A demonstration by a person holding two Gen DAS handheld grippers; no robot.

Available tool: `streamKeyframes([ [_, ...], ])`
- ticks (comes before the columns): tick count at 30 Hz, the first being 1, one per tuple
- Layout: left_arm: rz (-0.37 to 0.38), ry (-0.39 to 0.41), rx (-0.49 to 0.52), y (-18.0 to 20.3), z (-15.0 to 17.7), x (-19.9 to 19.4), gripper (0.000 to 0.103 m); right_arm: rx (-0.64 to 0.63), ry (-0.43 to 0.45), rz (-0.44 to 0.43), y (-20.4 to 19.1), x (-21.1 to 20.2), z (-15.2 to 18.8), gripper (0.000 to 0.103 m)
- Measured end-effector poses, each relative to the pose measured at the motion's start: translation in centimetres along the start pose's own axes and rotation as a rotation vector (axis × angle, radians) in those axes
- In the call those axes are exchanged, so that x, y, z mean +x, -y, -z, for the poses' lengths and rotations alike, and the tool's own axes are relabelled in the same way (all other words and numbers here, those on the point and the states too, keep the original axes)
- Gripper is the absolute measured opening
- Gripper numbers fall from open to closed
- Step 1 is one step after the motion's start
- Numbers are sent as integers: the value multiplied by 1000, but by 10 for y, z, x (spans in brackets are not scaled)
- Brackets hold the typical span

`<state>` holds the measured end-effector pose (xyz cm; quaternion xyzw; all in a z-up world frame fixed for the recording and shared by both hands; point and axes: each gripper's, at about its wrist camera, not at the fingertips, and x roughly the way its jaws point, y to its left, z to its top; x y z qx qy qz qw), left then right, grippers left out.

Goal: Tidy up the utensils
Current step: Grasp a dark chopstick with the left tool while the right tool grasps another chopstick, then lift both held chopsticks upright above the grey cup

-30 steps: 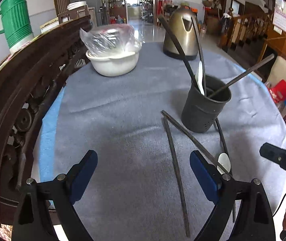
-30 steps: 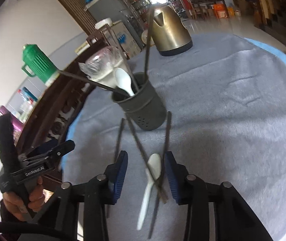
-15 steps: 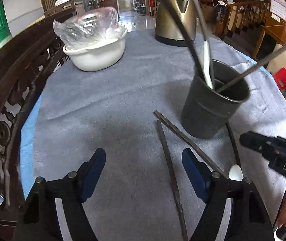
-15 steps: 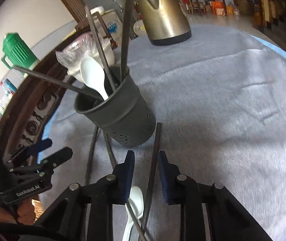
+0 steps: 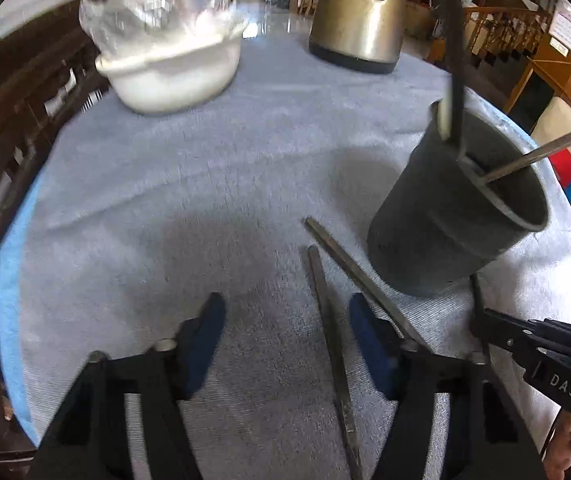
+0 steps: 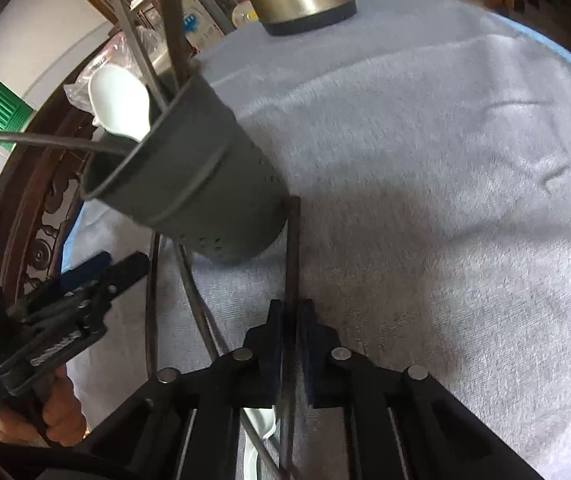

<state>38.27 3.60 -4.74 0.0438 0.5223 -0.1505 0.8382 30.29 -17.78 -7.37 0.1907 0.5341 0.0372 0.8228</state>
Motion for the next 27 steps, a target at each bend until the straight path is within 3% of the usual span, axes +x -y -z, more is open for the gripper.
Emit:
streamKeyframes([
  [3,-3,6,-11,-4,-1,7,43,-28,7,3,-2,0,0,7],
  [5,23,10,-17,-6,-2,10,24,-30,10,-8,-1,0,2,7],
  [8,47,20,-30,-8,-1,11,9,-6,21,-29,10,-8,7,7],
  [15,29,112,-36,-5,12,-19,6,48,76,-67,34,-38,16,6],
  [27,-113,302,23,31,34,-103,6,53,202,-147,37,-80,42,6],
])
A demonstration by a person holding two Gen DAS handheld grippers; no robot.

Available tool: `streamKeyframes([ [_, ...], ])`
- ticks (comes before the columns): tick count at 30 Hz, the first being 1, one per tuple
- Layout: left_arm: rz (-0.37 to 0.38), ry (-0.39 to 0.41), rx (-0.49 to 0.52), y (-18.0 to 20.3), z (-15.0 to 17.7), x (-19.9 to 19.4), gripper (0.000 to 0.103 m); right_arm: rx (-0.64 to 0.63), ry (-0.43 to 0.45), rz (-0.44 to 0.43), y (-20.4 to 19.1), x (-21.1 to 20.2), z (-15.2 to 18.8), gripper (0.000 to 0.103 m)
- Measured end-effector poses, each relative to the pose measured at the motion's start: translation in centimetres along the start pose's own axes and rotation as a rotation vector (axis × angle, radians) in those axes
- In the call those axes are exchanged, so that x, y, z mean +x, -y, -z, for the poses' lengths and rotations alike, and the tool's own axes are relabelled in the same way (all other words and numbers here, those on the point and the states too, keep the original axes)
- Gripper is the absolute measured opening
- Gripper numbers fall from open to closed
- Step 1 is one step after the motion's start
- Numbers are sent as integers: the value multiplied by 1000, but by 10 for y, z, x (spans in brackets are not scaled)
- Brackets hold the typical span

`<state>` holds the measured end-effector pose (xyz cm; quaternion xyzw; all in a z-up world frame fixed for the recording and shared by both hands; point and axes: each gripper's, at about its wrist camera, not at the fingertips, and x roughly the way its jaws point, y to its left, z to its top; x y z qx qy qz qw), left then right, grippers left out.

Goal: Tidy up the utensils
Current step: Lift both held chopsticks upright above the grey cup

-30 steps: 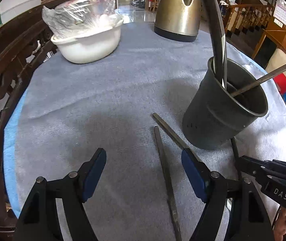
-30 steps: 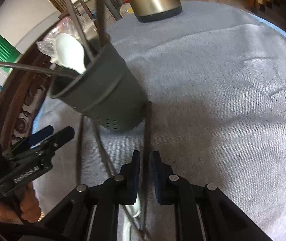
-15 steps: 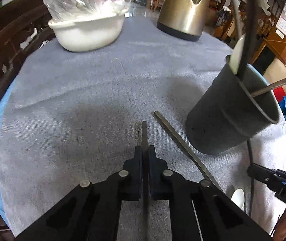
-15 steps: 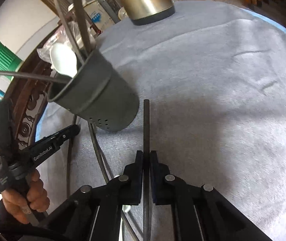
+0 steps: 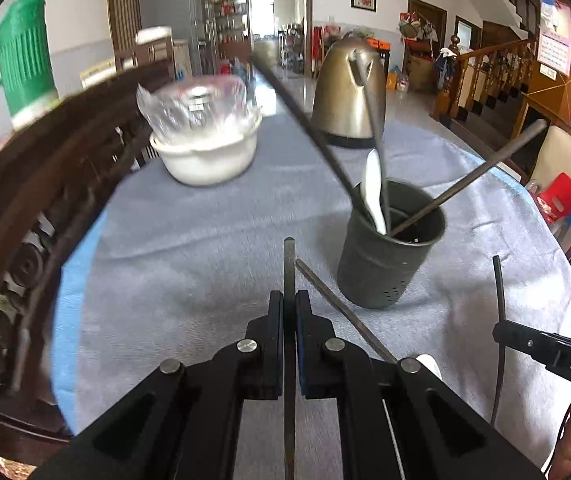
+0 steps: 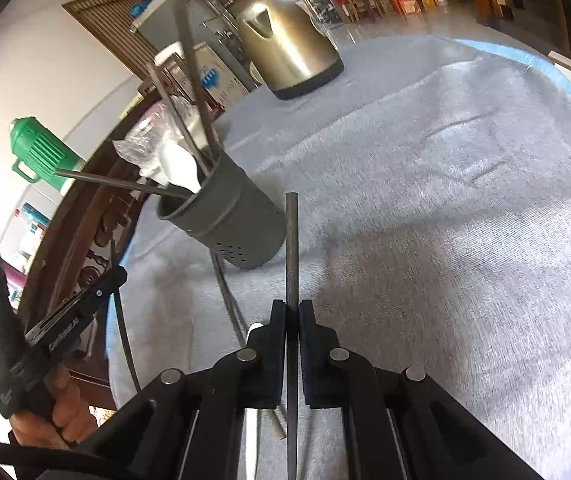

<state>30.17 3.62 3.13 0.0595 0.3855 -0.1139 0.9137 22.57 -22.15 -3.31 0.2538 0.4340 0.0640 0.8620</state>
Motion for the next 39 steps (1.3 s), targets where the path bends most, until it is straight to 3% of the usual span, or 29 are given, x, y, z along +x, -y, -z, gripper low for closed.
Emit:
streamKeyframes([
  [17,31,124,-18,8,-15,-69,6,-77,159,-128,-42,-52,1,7],
  [30,123,258,-84,-11,-65,-113,6,-194,322,-144,-89,-81,-32,7],
  [39,207,508,-146,-11,-113,-131,6,-246,556,-57,-123,-98,-81,7],
])
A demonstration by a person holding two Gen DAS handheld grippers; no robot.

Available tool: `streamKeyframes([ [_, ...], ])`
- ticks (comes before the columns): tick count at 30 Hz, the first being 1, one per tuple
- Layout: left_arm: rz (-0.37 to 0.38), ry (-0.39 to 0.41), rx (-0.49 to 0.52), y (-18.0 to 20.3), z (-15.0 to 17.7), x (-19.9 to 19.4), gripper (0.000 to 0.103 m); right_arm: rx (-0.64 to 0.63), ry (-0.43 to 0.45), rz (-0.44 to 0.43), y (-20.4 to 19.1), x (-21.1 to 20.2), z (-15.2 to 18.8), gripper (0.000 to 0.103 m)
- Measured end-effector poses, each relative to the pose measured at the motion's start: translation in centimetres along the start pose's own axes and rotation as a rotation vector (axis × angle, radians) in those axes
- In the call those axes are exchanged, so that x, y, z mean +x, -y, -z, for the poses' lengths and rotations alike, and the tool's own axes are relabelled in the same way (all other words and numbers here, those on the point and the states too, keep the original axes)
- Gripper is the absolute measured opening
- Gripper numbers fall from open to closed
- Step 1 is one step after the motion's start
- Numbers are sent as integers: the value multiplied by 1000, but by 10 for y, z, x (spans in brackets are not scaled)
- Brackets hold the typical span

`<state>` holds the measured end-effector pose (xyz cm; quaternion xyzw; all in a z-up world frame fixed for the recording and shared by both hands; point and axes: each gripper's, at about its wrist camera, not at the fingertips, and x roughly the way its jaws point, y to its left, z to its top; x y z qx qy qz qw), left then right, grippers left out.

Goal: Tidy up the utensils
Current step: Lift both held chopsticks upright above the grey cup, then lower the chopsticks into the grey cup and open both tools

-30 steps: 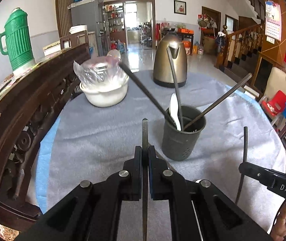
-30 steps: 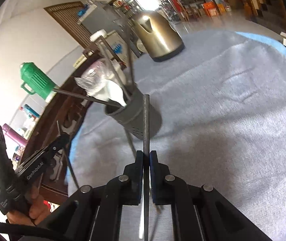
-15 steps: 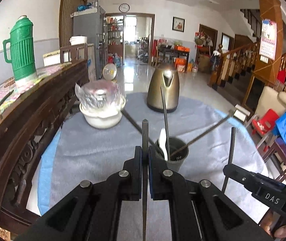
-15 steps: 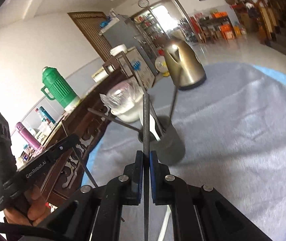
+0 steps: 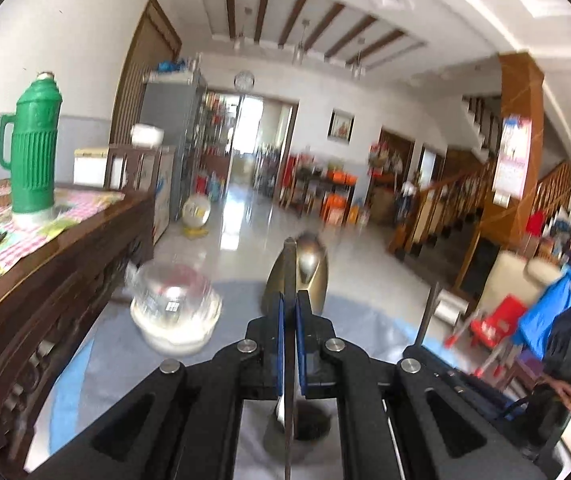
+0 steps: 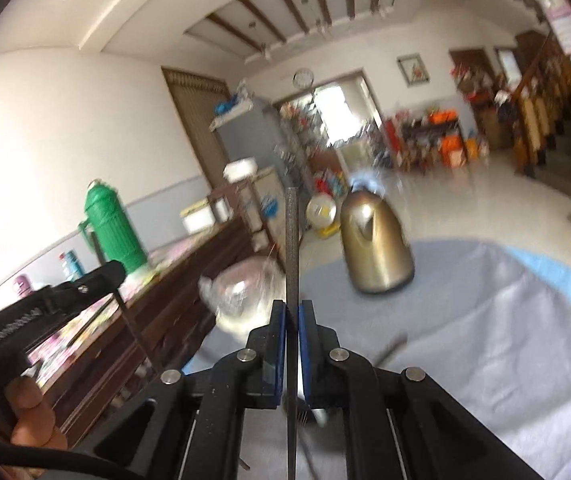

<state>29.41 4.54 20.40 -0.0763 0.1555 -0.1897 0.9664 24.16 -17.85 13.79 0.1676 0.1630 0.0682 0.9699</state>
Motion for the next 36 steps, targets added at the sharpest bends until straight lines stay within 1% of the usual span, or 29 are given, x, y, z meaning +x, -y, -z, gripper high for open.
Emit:
streamKeyframes([
  [2,17,44,-12,0,-3,8,6,-15,55,30,-4,7,-12,7],
  [4,19,75,-13,1,-4,22,6,-28,108,51,-6,13,-20,7],
  [7,3,90,2,3,3,43,6,-46,151,81,-5,26,-28,7],
  [10,-16,70,11,4,18,65,6,-62,150,102,-5,45,-27,7],
  [13,-30,36,11,1,33,80,6,-67,118,114,-1,64,-17,7],
  [15,-36,11,2,-3,40,85,6,-77,96,118,2,72,-9,7],
  [18,-40,-26,5,-6,50,88,6,-91,33,114,3,81,1,7],
  [20,-32,-40,15,-7,52,82,6,-86,-2,103,5,81,6,8],
  [21,-30,-46,18,-5,53,80,8,-80,-19,97,6,78,9,9],
  [22,-17,-58,23,-4,54,76,17,-75,-36,88,7,77,10,9],
  [23,-10,-63,28,-4,55,71,29,-68,-71,76,10,73,14,10],
  [24,-21,-60,39,-3,56,62,36,-63,-88,73,11,70,15,11],
  [25,-29,-57,47,-2,56,57,51,-56,-101,72,12,66,15,13],
  [26,-38,-51,52,-2,57,47,55,-44,-111,67,14,61,18,14],
  [28,-47,-45,52,-5,59,30,55,-3,-116,43,20,42,21,18],
  [31,-86,-47,64,-8,62,-3,56,56,-106,28,30,8,27,24],
  [33,-106,-48,61,-12,62,-27,56,83,-89,18,33,-16,33,29],
  [36,-143,-59,70,-14,62,-65,57,96,-71,15,34,-53,45,33],
])
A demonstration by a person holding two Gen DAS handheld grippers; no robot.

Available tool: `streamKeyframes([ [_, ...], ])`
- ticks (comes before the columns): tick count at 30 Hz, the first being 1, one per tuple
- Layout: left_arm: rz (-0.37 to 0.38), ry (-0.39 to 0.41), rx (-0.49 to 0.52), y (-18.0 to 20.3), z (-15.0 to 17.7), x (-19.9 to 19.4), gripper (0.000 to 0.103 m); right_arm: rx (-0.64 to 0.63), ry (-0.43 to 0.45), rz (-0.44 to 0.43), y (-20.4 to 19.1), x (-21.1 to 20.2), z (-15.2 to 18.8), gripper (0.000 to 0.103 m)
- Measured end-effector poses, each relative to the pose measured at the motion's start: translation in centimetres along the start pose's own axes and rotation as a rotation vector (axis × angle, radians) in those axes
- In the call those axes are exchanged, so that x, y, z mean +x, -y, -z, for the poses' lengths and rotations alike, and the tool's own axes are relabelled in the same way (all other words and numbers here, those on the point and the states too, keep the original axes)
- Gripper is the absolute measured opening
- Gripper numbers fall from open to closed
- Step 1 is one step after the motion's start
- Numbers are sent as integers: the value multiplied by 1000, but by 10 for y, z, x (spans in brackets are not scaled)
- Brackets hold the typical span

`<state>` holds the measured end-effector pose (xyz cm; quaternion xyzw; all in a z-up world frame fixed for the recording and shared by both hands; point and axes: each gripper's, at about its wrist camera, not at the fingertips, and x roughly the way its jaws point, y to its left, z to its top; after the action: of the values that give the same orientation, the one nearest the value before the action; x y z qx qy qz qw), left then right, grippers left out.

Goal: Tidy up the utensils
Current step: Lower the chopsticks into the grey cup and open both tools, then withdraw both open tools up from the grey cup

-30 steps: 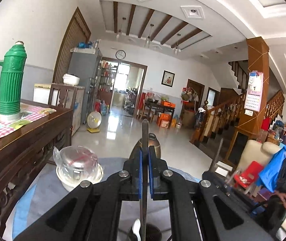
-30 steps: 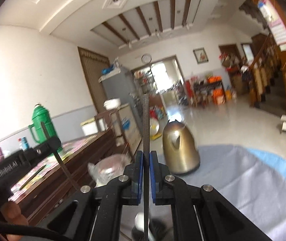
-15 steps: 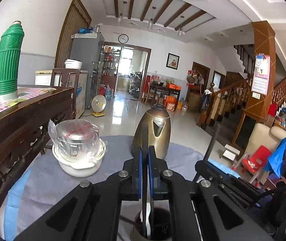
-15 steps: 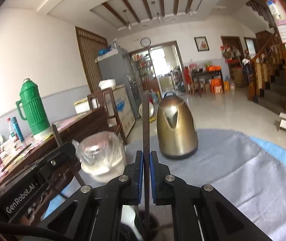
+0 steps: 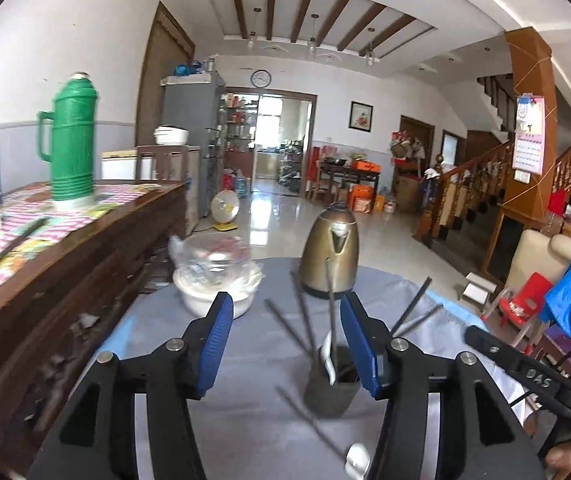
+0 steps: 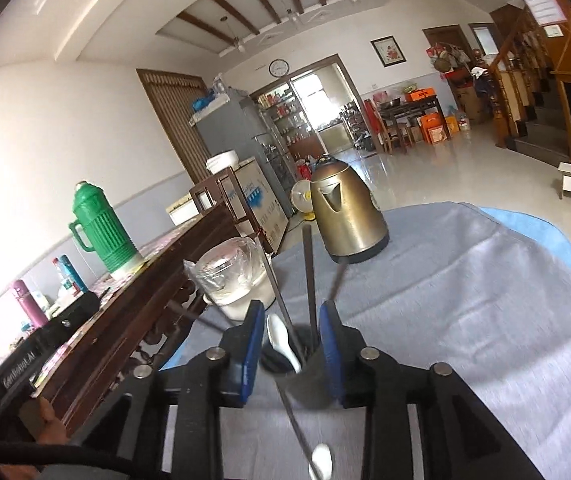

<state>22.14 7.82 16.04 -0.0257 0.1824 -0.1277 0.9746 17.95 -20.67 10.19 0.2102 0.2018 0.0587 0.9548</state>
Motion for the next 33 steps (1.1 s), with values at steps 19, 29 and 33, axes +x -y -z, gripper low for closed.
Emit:
streamKeyframes([
  [19,-99,18,68,27,-19,-97,62,30,-17,-149,-8,-72,29,34],
  [29,-58,-44,58,66,-15,-88,62,71,14,-153,16,-97,24,34],
  [33,-57,-46,74,73,-11,-98,62,99,16,-165,22,-106,26,34],
])
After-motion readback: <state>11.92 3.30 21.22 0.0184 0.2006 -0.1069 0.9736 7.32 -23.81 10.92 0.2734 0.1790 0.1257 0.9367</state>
